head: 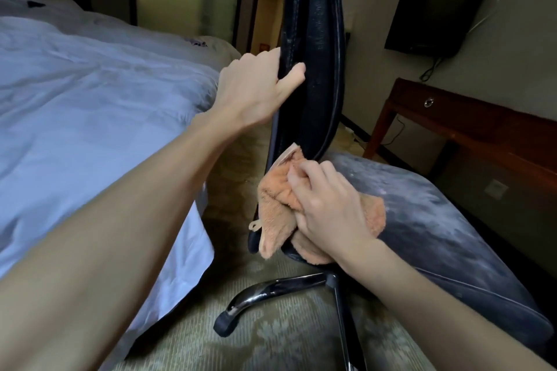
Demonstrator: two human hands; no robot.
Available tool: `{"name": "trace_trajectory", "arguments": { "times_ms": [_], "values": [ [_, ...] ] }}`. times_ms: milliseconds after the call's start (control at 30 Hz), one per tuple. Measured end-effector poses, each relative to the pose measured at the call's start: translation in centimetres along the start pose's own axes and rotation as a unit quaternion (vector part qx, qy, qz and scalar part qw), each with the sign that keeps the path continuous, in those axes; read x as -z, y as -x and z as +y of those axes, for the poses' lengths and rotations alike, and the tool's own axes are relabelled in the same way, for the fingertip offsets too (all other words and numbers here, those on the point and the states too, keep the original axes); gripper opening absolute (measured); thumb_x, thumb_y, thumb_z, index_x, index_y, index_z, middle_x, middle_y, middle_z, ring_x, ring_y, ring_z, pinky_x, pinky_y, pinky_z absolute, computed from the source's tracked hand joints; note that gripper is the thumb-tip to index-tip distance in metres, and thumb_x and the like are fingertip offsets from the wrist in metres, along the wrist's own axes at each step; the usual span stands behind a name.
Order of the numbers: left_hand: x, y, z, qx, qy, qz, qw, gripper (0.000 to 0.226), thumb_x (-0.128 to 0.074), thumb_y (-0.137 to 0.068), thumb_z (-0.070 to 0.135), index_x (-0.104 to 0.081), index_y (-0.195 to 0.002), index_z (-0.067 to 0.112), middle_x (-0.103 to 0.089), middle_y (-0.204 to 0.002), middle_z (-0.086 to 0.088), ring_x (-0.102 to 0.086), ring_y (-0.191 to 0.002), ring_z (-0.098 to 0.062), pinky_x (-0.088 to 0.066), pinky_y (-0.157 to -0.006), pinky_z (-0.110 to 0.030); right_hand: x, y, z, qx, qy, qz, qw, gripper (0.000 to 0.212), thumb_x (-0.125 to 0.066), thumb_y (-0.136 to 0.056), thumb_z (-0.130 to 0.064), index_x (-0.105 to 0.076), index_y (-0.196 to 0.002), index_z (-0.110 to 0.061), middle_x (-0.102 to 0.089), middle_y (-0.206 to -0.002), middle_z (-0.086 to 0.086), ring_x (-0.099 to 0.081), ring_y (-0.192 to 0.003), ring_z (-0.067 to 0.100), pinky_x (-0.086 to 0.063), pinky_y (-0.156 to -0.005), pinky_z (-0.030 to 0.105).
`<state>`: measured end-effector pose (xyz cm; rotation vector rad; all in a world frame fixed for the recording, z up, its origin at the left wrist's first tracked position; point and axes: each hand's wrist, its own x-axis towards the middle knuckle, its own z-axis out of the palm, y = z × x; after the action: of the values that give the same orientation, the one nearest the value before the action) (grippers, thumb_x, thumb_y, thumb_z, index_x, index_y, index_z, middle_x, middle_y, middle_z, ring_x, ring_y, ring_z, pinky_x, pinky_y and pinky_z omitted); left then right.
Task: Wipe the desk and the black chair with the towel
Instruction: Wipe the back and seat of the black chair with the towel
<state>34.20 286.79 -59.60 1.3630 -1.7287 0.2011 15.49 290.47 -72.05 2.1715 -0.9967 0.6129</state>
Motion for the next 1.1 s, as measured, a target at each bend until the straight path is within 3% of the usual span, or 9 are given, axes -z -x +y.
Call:
{"name": "trace_trajectory", "arguments": {
  "times_ms": [133, 200, 300, 467, 600, 733, 833, 1000, 1100],
  "values": [
    [-0.5, -1.1, -0.6, 0.037, 0.034, -0.026, 0.998, 0.042, -0.039, -0.107, 0.051, -0.038, -0.072, 0.027, -0.048, -0.072, 0.002, -0.046, -0.082, -0.031, -0.030, -0.073, -0.037, 0.0, -0.7, 0.0, 0.082, 0.009, -0.065, 0.994, 0.034, -0.062, -0.075, -0.023, -0.072, -0.105, -0.013, -0.058, -0.100, 0.005, -0.053, -0.089, 0.026, -0.052, -0.066, 0.040],
    [-1.1, -1.6, -1.2, 0.036, 0.045, -0.023, 0.998, 0.039, -0.038, -0.107, 0.050, -0.046, -0.083, 0.021, -0.059, -0.084, -0.006, -0.049, -0.086, -0.035, -0.031, -0.074, -0.037, 0.7, -1.1, 0.0, 0.079, -0.006, -0.042, 0.996, 0.037, -0.052, -0.073, -0.026, -0.072, -0.101, -0.016, -0.059, -0.097, 0.005, -0.054, -0.088, 0.026, -0.050, -0.065, 0.039],
    [-1.9, -1.8, -2.0, 0.030, 0.048, -0.008, 0.998, 0.036, -0.038, -0.107, 0.051, -0.049, -0.095, 0.020, -0.066, -0.102, -0.015, -0.057, -0.101, -0.042, -0.030, -0.076, -0.038, 2.5, -3.0, 0.4, -0.001, -0.015, 0.068, 0.998, 0.046, -0.057, -0.070, -0.021, -0.071, -0.113, -0.012, -0.061, -0.103, 0.011, -0.054, -0.090, 0.031, -0.043, -0.064, 0.036],
    [-2.2, -1.6, -1.8, 0.024, 0.060, 0.008, 0.998, 0.036, -0.039, -0.107, 0.052, -0.048, -0.093, 0.020, -0.053, -0.089, -0.002, -0.043, -0.086, -0.027, -0.028, -0.073, -0.037, 2.0, -5.7, 1.9, -0.135, 0.036, 0.137, 0.981, 0.049, -0.068, -0.077, -0.012, -0.070, -0.126, -0.016, -0.059, -0.109, 0.011, -0.051, -0.097, 0.031, -0.033, -0.065, 0.031],
    [-2.7, -1.6, -2.5, 0.022, 0.060, 0.022, 0.998, 0.040, -0.038, -0.107, 0.052, -0.057, -0.103, 0.017, -0.060, -0.096, -0.007, -0.050, -0.093, -0.032, -0.031, -0.076, -0.038, -1.7, -2.9, -1.0, -0.067, 0.060, 0.059, 0.994, 0.059, -0.072, -0.072, -0.007, -0.065, -0.130, -0.006, -0.059, -0.111, 0.016, -0.052, -0.094, 0.035, -0.046, -0.065, 0.041],
    [-3.1, -1.8, -2.8, 0.026, 0.083, 0.024, 0.996, 0.034, -0.036, -0.108, 0.052, -0.053, -0.100, 0.024, -0.053, -0.086, 0.005, -0.045, -0.086, -0.023, -0.031, -0.075, -0.036, -3.1, -0.8, -1.0, 0.036, 0.062, -0.051, 0.996, 0.062, -0.083, -0.069, -0.020, -0.066, -0.126, -0.005, -0.059, -0.107, 0.011, -0.053, -0.089, 0.030, -0.048, -0.064, 0.041],
    [-3.0, -1.7, -2.7, 0.025, 0.091, 0.018, 0.995, 0.036, -0.037, -0.107, 0.054, -0.060, -0.107, 0.026, -0.054, -0.088, 0.007, -0.045, -0.086, -0.021, -0.031, -0.075, -0.035, -1.0, -1.9, 0.1, 0.067, 0.066, -0.036, 0.995, 0.045, -0.076, -0.073, -0.019, -0.071, -0.116, -0.010, -0.058, -0.100, 0.009, -0.050, -0.088, 0.029, -0.044, -0.063, 0.038],
    [-3.0, -1.2, -2.2, 0.041, 0.106, 0.022, 0.993, 0.039, -0.038, -0.107, 0.053, -0.063, -0.119, 0.025, -0.054, -0.092, 0.008, -0.046, -0.087, -0.020, -0.031, -0.075, -0.035, 1.8, -3.9, 1.7, -0.106, 0.042, 0.131, 0.985, 0.049, -0.066, -0.075, -0.011, -0.071, -0.123, -0.012, -0.061, -0.108, 0.013, -0.051, -0.094, 0.033, -0.037, -0.062, 0.034],
    [-2.9, -1.1, -1.9, 0.039, 0.103, 0.020, 0.994, 0.038, -0.037, -0.107, 0.053, -0.062, -0.118, 0.026, -0.053, -0.092, 0.009, -0.045, -0.086, -0.018, -0.030, -0.075, -0.034, -0.5, -2.6, 1.3, -0.140, 0.041, 0.110, 0.983, 0.054, -0.074, -0.067, -0.007, -0.069, -0.121, -0.009, -0.060, -0.112, 0.014, -0.050, -0.097, 0.031, -0.036, -0.066, 0.031]
  ]
}}
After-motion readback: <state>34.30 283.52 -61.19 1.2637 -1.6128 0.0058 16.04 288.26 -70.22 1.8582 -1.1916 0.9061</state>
